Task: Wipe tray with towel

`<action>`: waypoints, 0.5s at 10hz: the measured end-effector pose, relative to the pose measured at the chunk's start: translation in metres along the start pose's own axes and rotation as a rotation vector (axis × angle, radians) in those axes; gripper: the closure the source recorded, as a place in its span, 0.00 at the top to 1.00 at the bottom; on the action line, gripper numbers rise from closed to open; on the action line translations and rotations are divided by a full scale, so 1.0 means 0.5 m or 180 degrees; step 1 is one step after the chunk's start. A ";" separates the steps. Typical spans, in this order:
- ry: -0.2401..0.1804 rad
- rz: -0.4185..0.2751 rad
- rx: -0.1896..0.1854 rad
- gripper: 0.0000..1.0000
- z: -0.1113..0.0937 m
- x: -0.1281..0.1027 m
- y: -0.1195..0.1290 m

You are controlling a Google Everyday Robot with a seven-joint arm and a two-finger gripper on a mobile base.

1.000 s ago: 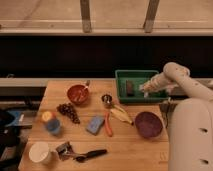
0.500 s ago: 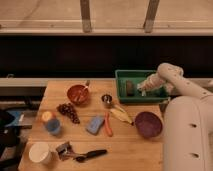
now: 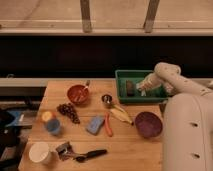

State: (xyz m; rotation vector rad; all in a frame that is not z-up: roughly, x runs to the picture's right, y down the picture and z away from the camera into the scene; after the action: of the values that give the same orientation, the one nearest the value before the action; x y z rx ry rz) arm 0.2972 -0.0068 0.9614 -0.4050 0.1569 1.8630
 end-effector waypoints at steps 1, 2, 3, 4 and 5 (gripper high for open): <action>-0.0036 0.0025 0.0077 0.00 -0.008 -0.007 -0.017; -0.0084 0.0046 0.0166 0.00 -0.015 -0.023 -0.034; -0.0110 0.0061 0.0232 0.00 -0.012 -0.040 -0.046; -0.0147 0.0068 0.0288 0.00 -0.007 -0.065 -0.052; -0.0161 0.0075 0.0314 0.00 0.003 -0.083 -0.052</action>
State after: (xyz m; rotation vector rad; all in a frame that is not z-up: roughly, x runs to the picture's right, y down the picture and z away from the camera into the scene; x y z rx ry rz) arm 0.3329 -0.0349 0.9799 -0.2887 0.2191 1.8784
